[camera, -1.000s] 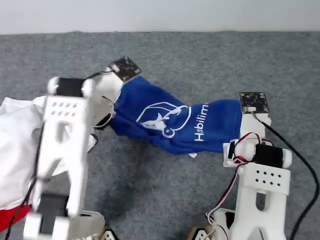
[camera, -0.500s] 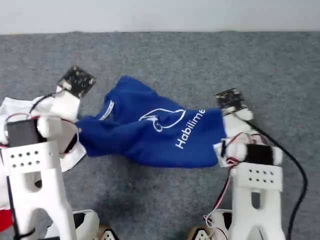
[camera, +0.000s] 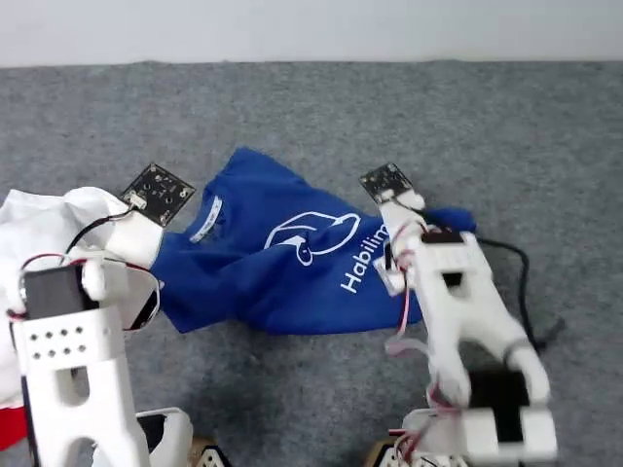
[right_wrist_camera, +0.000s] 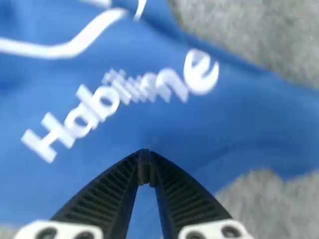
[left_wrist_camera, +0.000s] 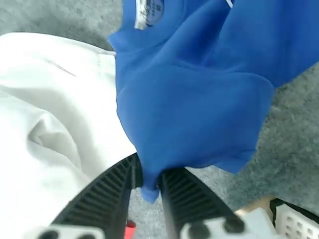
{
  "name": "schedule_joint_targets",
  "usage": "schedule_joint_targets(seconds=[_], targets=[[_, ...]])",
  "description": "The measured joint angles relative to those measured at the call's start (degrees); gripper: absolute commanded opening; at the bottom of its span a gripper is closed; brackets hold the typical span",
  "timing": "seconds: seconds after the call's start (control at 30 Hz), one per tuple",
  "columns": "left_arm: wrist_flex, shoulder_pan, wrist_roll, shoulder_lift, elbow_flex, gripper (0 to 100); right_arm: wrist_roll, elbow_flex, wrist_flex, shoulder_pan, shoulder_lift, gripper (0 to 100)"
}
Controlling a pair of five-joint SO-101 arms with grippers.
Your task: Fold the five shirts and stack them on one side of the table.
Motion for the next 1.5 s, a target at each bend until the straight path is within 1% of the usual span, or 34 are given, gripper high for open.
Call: schedule_joint_targets(seconds=[0.23, 0.43, 0.53, 0.67, 0.93, 1.13, 1.2, 1.37, 1.5], targets=[[0.0, 0.0, 2.29, -4.66, 0.0, 1, 0.0, -26.9, -0.35, -0.09, 23.47, 0.8], [0.0, 0.0, 2.46, -5.98, 2.02, 1, 0.09, -48.44, 0.18, -0.79, 36.4, 0.8], [0.0, 0.0, 2.46, -6.15, 4.13, 1, 0.09, -55.12, 5.01, -1.05, 37.63, 0.8], [0.0, 0.0, 2.46, -6.15, 5.19, 1, 0.09, -61.63, 14.24, -2.64, 37.63, 0.8], [0.0, 0.0, 2.46, -6.15, 5.27, 1, 0.09, -67.69, 36.31, -5.45, 36.48, 0.8], [0.0, 0.0, 2.46, -6.15, 5.27, 1, 7.03, -68.31, 54.15, -6.33, 34.55, 0.8], [0.0, 0.0, 2.46, -6.15, 5.27, 1, 7.74, -67.6, 55.56, -6.42, 34.55, 0.8], [0.0, 0.0, 4.13, -6.15, 5.27, 1, 9.14, -62.24, 54.86, -5.98, 34.55, 0.9], [0.0, 0.0, 4.31, -6.15, 5.27, 1, 9.32, -61.19, 48.35, -6.24, 37.27, 0.9]])
